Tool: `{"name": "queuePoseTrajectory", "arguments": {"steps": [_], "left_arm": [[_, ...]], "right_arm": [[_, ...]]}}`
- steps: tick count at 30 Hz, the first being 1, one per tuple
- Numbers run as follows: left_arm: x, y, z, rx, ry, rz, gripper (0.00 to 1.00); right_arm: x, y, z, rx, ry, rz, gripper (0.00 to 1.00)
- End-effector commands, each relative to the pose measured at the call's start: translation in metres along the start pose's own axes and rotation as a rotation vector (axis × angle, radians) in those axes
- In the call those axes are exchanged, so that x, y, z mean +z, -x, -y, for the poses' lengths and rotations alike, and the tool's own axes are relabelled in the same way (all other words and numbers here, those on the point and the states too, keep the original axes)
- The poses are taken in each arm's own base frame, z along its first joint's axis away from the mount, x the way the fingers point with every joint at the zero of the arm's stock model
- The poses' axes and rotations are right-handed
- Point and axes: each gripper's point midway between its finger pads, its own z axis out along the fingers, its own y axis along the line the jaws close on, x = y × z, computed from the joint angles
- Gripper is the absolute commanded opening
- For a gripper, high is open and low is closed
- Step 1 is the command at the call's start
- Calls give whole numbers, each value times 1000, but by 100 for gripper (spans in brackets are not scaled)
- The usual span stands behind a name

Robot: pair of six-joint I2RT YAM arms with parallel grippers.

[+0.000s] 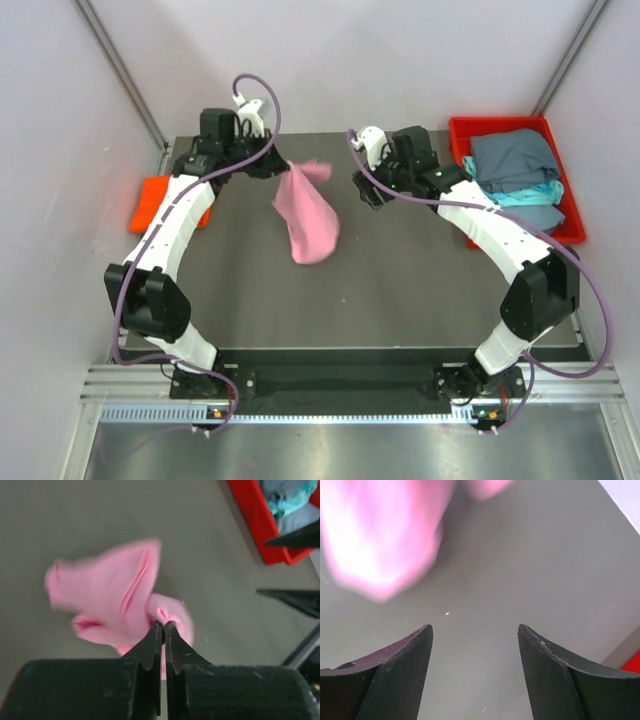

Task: Fold and stack the t-shirts
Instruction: Flatten the tshirt out

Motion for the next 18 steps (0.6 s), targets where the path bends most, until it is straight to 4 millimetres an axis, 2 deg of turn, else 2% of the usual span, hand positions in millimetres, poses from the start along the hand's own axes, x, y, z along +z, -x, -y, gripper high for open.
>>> {"name": "queuePoseTrajectory", "arguments": {"steps": [1, 2, 3, 4, 6, 10, 13, 14, 15, 16, 17, 18], "left_arm": [[-10, -1, 34, -7, -121, 11, 0], [-7, -11, 38, -18, -140, -12, 18], [-8, -13, 40, -29, -148, -12, 30], [-7, -15, 40, -40, -153, -15, 39], [-7, -16, 38, -50, -137, -14, 49], [-3, -28, 18, -41, -46, -36, 51], [-2, -48, 1, -72, 38, -84, 51], [-3, -59, -6, -93, 77, -103, 51], [-7, -61, -10, -109, 111, -97, 52], [-9, -65, -15, -129, 137, -96, 53], [-11, -73, -24, -164, 165, -104, 55], [-15, -72, -32, -168, 203, -90, 57]], "right_arm": [[-18, 22, 22, 19, -81, 79, 70], [-17, 22, 25, 31, -87, 83, 70], [-15, 20, 25, 44, -84, 80, 70], [-11, 18, 25, 67, -77, 73, 70], [-4, 16, 24, 88, -65, 68, 70], [19, 4, 14, 133, 0, 31, 69], [28, 9, 5, 153, 60, 36, 68], [29, 17, -2, 146, 96, 55, 68], [31, 20, -7, 133, 116, 61, 68], [38, 19, -16, 99, 149, 53, 68], [39, 28, -34, 60, 203, 58, 68], [41, 33, -52, 36, 281, 69, 68]]}}
